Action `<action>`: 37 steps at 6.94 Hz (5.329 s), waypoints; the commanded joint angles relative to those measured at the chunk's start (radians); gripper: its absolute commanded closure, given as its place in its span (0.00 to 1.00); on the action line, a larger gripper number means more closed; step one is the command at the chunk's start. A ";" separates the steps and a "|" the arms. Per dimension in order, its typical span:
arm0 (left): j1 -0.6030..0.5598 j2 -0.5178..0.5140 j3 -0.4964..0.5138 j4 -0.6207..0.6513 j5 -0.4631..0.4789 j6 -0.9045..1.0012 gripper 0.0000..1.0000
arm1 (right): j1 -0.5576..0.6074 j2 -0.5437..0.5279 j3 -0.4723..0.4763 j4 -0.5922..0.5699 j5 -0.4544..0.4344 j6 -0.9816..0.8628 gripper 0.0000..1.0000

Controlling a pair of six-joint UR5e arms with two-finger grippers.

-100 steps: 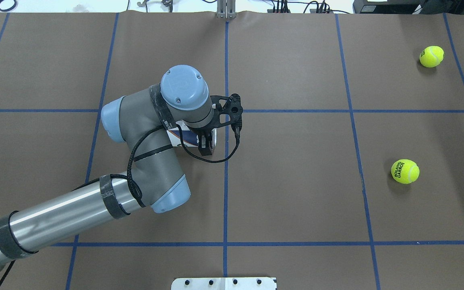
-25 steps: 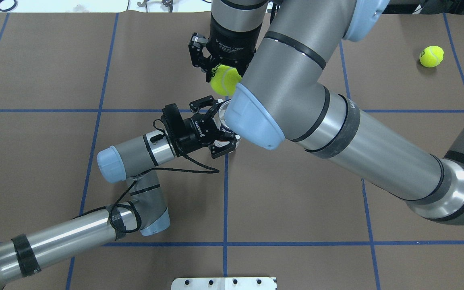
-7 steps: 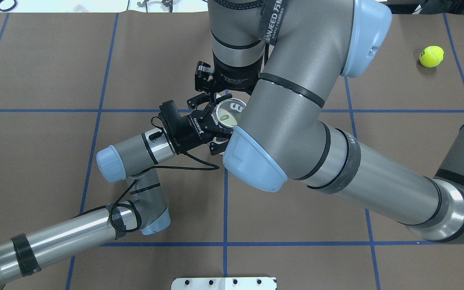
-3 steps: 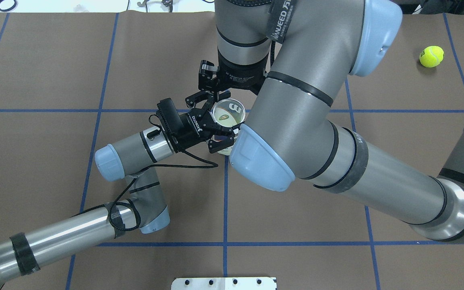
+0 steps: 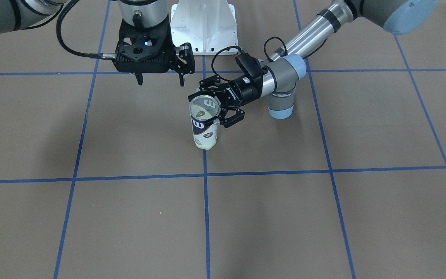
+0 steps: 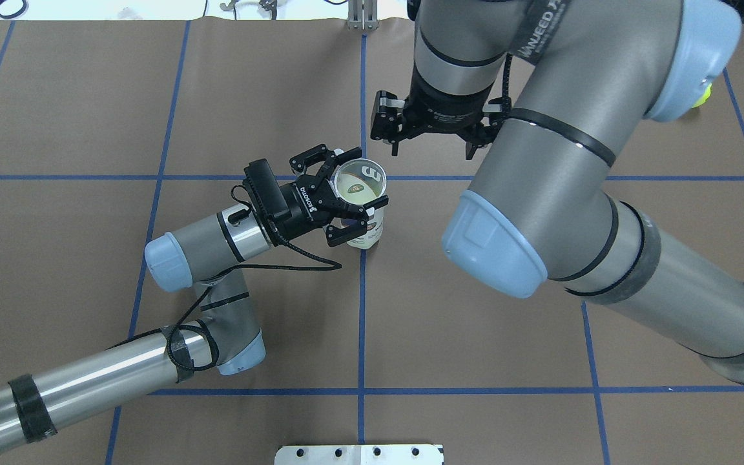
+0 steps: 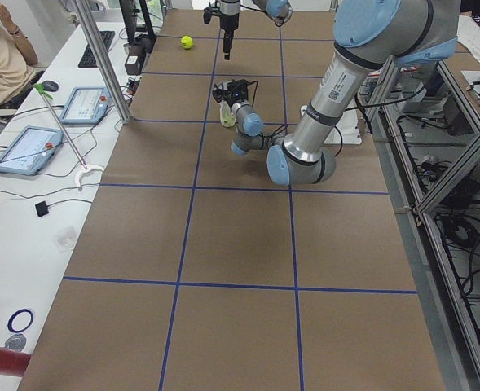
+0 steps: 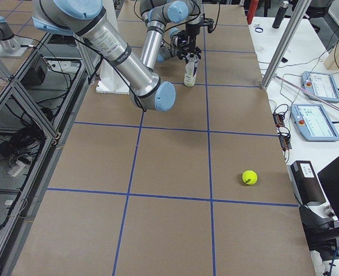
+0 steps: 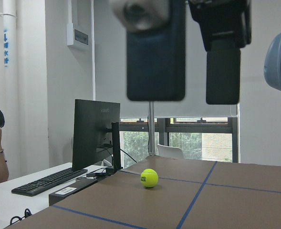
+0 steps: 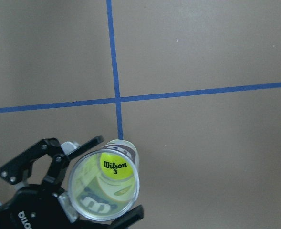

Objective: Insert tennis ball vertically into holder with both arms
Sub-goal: 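Raise the right gripper away and reach toward the farther tennis ball, then grasp the farther tennis ball with the right gripper, then carry the second ball with the right gripper over the can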

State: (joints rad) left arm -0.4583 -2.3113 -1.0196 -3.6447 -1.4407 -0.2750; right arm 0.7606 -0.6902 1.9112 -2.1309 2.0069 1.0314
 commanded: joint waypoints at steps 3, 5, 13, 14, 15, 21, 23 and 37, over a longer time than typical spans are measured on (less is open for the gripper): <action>0.010 0.029 0.001 -0.002 -0.001 0.000 0.08 | 0.155 -0.194 0.042 0.040 0.073 -0.320 0.01; 0.010 0.029 0.000 -0.002 -0.001 -0.001 0.08 | 0.260 -0.323 0.003 0.161 0.111 -0.510 0.01; 0.012 0.029 -0.017 0.000 -0.001 -0.006 0.08 | 0.476 -0.355 -0.904 1.027 0.138 -0.883 0.01; 0.012 0.030 -0.017 -0.002 -0.001 -0.006 0.08 | 0.470 -0.310 -1.020 1.099 0.022 -0.881 0.01; 0.012 0.030 -0.017 0.000 -0.001 -0.006 0.08 | 0.465 -0.287 -1.091 1.146 -0.022 -0.883 0.01; 0.012 0.027 -0.017 0.000 -0.001 -0.006 0.08 | 0.394 -0.293 -1.106 1.148 -0.238 -0.887 0.78; 0.013 0.027 -0.017 0.000 -0.001 -0.006 0.08 | 0.422 -0.289 -1.083 1.145 -0.238 -0.916 1.00; 0.013 0.020 -0.017 0.006 0.000 -0.003 0.08 | 0.090 -0.266 0.004 0.475 0.127 0.181 1.00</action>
State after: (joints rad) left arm -0.4449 -2.2918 -1.0370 -3.6387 -1.4404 -0.2777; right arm 0.9257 -1.0013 1.8337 -1.5279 2.2018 1.1472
